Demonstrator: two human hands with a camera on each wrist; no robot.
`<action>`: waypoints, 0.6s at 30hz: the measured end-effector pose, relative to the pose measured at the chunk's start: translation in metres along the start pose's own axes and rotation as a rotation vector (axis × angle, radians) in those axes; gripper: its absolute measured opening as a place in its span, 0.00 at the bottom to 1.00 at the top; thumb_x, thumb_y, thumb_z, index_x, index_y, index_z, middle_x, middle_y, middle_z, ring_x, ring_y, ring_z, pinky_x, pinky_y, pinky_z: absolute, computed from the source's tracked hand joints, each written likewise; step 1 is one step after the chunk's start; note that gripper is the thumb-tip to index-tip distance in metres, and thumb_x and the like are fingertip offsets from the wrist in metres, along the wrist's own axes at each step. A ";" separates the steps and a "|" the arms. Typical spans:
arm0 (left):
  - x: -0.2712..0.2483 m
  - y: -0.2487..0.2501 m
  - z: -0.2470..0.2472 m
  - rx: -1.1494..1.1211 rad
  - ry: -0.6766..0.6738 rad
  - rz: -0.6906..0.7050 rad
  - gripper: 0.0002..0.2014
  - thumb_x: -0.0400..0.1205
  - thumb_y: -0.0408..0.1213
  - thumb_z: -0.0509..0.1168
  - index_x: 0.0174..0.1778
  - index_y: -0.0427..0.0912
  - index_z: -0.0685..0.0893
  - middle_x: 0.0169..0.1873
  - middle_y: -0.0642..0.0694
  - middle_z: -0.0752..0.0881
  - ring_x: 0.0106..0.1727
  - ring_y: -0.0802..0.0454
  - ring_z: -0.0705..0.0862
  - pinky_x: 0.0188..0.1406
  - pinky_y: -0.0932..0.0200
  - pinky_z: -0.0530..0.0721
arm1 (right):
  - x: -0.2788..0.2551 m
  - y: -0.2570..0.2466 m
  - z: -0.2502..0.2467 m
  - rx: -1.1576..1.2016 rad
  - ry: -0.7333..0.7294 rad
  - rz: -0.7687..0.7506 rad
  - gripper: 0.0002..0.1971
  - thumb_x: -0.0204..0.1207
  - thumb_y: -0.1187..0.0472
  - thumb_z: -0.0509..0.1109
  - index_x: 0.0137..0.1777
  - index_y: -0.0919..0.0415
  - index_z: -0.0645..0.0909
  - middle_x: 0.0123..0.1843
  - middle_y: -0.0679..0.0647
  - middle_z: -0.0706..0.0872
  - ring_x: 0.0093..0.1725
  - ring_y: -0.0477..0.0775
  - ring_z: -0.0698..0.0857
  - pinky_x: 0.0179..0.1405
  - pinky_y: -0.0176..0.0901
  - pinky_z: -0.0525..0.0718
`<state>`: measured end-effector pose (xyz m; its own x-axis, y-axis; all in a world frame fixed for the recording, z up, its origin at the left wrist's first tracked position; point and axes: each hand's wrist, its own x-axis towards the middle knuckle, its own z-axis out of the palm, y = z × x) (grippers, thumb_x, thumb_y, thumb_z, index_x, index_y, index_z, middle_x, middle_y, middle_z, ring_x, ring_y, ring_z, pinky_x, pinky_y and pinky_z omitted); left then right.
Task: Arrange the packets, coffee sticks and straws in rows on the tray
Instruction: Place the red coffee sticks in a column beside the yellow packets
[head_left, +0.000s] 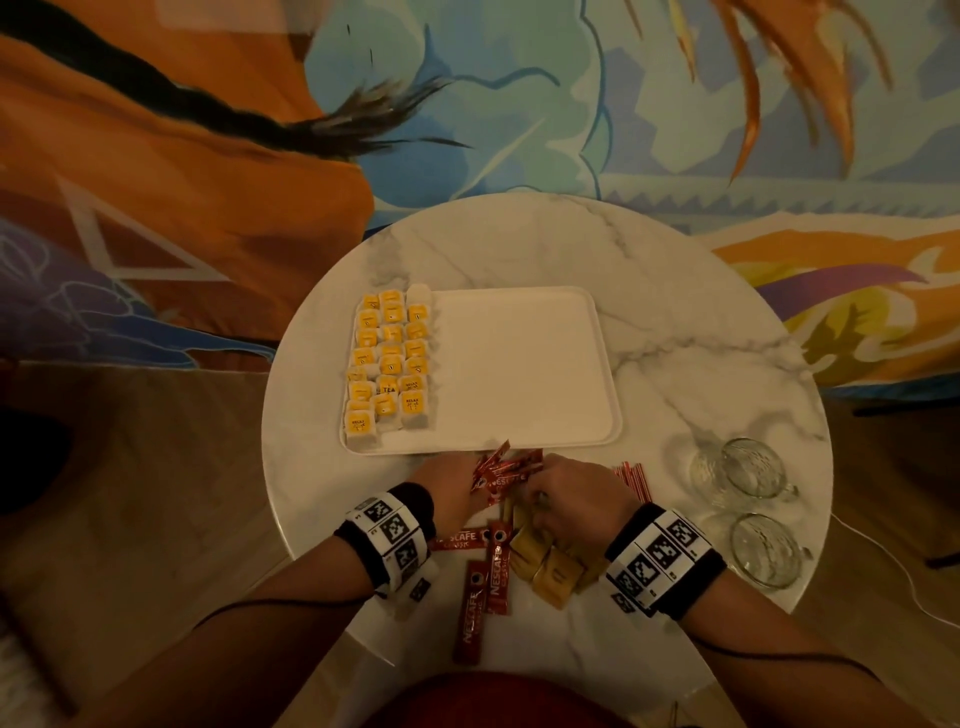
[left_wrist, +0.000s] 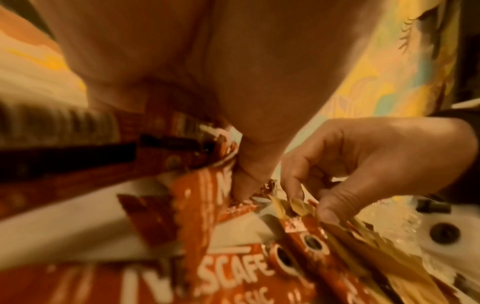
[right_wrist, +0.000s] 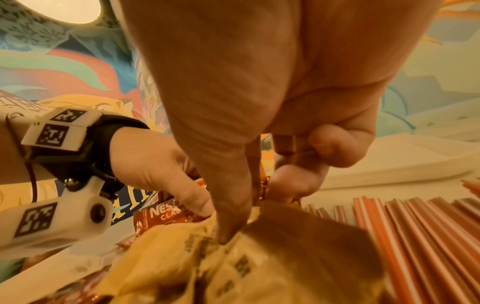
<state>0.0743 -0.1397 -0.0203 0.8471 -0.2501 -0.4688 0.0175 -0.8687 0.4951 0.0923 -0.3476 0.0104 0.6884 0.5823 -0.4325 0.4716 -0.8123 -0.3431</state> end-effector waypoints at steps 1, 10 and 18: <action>0.001 -0.002 -0.001 -0.016 -0.016 -0.002 0.12 0.81 0.47 0.66 0.55 0.44 0.83 0.46 0.47 0.89 0.46 0.48 0.88 0.52 0.44 0.88 | 0.000 0.001 0.000 0.018 -0.002 -0.009 0.14 0.75 0.56 0.69 0.59 0.41 0.84 0.60 0.45 0.80 0.52 0.50 0.83 0.47 0.44 0.85; -0.012 -0.012 -0.023 -0.251 -0.034 0.057 0.09 0.86 0.39 0.59 0.47 0.39 0.82 0.40 0.41 0.89 0.41 0.44 0.88 0.46 0.42 0.86 | 0.003 0.014 -0.012 0.196 0.202 0.026 0.10 0.79 0.47 0.70 0.57 0.46 0.85 0.50 0.42 0.84 0.49 0.44 0.84 0.48 0.41 0.83; -0.026 -0.008 -0.038 -0.466 -0.037 0.126 0.06 0.88 0.38 0.61 0.54 0.42 0.81 0.43 0.43 0.90 0.43 0.48 0.91 0.46 0.51 0.89 | 0.025 0.009 -0.026 0.548 0.383 0.027 0.15 0.79 0.45 0.73 0.63 0.47 0.83 0.51 0.40 0.88 0.37 0.38 0.85 0.40 0.32 0.78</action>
<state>0.0722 -0.1104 0.0155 0.8384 -0.3636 -0.4060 0.1592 -0.5490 0.8205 0.1281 -0.3413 0.0186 0.8907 0.4273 -0.1551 0.1729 -0.6341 -0.7537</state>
